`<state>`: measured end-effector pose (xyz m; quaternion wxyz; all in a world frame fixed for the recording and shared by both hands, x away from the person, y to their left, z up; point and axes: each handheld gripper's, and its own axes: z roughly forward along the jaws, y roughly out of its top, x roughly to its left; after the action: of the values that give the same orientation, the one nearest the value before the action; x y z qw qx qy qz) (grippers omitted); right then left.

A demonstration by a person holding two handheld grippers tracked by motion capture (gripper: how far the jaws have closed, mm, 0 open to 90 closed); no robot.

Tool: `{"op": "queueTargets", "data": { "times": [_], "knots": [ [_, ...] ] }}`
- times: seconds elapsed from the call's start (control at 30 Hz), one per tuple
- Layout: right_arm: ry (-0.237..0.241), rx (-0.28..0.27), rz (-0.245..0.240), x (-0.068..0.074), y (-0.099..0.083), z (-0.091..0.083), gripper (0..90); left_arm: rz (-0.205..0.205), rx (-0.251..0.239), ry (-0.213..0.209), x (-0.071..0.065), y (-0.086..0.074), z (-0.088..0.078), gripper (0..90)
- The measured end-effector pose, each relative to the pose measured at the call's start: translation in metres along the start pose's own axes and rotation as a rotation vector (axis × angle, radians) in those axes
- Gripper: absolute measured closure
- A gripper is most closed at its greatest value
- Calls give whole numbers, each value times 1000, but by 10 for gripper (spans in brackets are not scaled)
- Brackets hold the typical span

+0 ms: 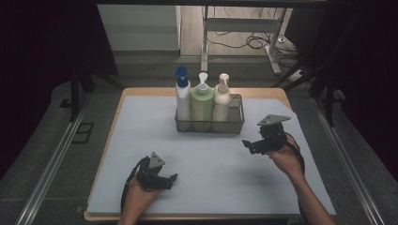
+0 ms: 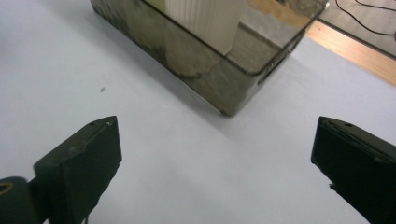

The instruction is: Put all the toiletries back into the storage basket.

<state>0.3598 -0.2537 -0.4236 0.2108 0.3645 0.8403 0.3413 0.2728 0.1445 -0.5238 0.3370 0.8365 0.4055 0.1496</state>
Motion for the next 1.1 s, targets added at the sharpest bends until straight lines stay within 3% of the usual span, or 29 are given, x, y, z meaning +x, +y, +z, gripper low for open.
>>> {"op": "queueTargets", "data": {
  "times": [0.23, 0.63, 1.1],
  "knots": [
    [-3, 13, -22, 2, -15, -8, 0, 1, 0, 0, 0, 0, 0, 123],
    [53, 3, 18, 12, -48, -16, 0, -1, -1, 1, 0, 0, 0, 123],
    [65, 21, 41, 25, -95, -8, 0, 0, 0, 2, 0, 0, 0, 124]
  ]
}}
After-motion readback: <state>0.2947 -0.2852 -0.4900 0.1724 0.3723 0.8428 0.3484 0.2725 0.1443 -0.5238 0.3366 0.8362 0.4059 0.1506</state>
